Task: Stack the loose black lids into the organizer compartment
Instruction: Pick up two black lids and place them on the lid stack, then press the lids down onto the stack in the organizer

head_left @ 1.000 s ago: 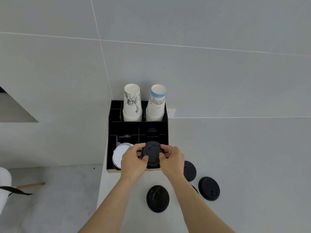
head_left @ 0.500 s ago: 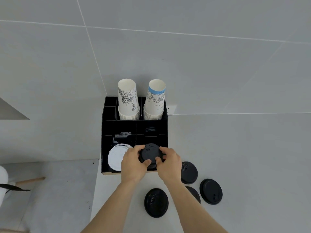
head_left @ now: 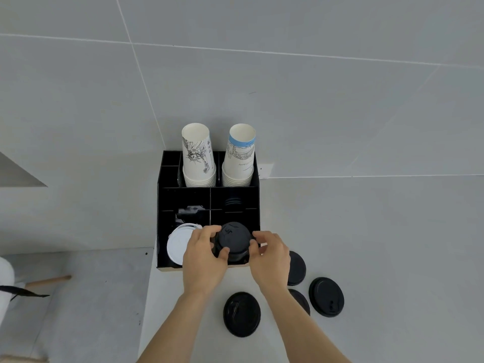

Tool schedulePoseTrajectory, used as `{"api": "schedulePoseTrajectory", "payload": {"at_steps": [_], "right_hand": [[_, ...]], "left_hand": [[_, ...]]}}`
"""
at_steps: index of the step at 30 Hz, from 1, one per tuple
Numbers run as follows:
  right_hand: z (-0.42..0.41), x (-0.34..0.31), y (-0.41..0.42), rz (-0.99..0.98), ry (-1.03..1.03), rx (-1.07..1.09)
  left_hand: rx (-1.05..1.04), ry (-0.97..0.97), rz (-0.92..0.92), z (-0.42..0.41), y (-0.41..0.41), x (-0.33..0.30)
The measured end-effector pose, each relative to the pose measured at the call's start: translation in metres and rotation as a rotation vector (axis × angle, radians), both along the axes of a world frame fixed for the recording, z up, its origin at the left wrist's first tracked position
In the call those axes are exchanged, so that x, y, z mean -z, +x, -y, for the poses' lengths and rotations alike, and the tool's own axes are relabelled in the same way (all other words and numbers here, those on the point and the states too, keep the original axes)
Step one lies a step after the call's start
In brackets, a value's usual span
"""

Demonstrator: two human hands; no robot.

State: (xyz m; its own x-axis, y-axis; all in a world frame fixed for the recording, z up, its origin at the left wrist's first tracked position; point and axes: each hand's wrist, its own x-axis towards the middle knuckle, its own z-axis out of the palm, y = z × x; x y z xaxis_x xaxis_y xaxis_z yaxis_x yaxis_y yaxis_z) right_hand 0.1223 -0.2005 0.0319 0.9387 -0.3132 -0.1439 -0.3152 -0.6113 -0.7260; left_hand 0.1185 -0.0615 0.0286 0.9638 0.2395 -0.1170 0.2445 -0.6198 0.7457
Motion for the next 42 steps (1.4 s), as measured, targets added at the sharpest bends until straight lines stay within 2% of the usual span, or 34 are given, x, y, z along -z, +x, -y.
{"api": "schedulePoseTrajectory", "payload": {"at_steps": [7, 14, 21, 24, 31, 36, 42], "right_hand": [[0.016, 0.015, -0.044, -0.177, -0.026, 0.049], [0.018, 0.034, -0.086, -0.417, -0.046, -0.085], [0.015, 0.042, -0.099, -0.439, -0.029, -0.093], [0.017, 0.037, -0.095, -0.36, -0.023, -0.056], [0.013, 0.003, -0.063, -0.017, -0.021, 0.064], [0.007, -0.014, -0.029, 0.052, 0.037, 0.031], [0.001, -0.016, 0.007, 0.057, 0.063, -0.055]], "left_hand": [[-0.058, -0.07, -0.166, 0.002, -0.039, 0.014], [0.023, -0.025, -0.377, 0.012, -0.077, 0.037], [0.076, -0.014, -0.515, 0.02, -0.095, 0.044], [0.071, -0.013, -0.47, 0.022, -0.094, 0.039], [-0.044, -0.07, -0.178, 0.024, -0.066, 0.0], [-0.099, -0.133, -0.025, 0.018, -0.033, -0.017], [-0.093, -0.104, -0.014, 0.009, 0.007, -0.014]]}}
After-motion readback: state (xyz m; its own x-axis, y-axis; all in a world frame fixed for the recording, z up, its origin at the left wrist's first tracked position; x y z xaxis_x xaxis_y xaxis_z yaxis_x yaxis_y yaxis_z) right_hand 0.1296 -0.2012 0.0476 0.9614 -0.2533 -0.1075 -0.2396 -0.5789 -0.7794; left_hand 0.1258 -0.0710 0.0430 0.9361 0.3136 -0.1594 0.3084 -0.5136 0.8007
